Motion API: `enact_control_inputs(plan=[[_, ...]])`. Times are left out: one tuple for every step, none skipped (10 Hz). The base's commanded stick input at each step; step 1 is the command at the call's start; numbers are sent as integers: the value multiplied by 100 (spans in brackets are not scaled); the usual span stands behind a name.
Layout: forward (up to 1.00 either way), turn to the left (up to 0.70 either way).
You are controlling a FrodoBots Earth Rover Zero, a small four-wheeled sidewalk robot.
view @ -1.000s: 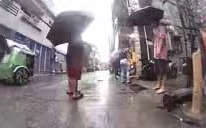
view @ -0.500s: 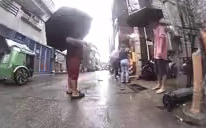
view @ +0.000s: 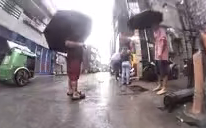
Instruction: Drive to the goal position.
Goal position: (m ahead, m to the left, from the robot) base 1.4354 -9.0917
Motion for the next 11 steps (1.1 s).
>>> enact_control_inputs(plan=[[99,35],[99,40],[99,40],[99,40],[99,18],[99,0],[99,0],[99,0],[53,0],[1,0],[0,0]])
